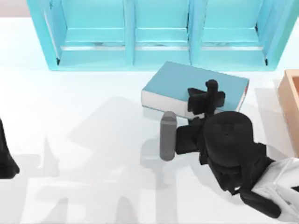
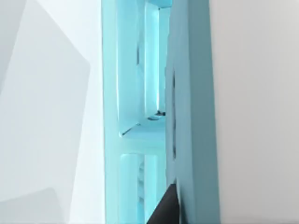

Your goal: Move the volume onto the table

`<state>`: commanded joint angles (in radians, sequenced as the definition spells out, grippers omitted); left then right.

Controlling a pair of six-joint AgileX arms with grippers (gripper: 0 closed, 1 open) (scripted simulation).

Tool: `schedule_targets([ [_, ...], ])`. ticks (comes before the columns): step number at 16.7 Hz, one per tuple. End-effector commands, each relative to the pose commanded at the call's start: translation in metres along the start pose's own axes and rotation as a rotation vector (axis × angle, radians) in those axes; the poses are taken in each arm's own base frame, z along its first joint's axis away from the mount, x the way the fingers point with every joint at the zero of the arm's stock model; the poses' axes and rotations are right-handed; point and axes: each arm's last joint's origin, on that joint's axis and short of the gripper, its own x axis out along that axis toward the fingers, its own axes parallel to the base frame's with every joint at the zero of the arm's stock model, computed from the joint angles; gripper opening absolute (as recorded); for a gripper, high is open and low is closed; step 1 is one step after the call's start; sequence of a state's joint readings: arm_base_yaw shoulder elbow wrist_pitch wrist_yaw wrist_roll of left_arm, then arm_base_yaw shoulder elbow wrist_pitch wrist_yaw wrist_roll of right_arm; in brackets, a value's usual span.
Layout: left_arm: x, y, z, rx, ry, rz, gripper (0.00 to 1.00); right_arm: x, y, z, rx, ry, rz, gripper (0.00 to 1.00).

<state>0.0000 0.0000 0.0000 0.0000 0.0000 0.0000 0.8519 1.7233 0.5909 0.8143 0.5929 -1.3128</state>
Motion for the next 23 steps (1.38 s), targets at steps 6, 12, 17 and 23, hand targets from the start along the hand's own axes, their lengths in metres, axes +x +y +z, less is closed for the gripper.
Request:
schedule_targets([
  [6, 0.0, 0.0, 0.0, 0.0, 0.0, 0.0, 1.0, 0.006, 0.016, 0.0, 0.002, -0.001, 0.004, 0.0],
  [12, 0.0, 0.0, 0.0, 0.0, 0.0, 0.0, 1.0, 0.009, 0.031, -0.003, 0.0, 0.004, 0.007, 0.0],
  [17, 0.0, 0.0, 0.0, 0.0, 0.0, 0.0, 1.0, 0.009, 0.031, -0.003, 0.0, 0.004, 0.007, 0.3],
  [23, 0.0, 0.0, 0.0, 0.0, 0.0, 0.0, 1.0, 0.009, 0.031, -0.003, 0.0, 0.004, 0.007, 0.75],
])
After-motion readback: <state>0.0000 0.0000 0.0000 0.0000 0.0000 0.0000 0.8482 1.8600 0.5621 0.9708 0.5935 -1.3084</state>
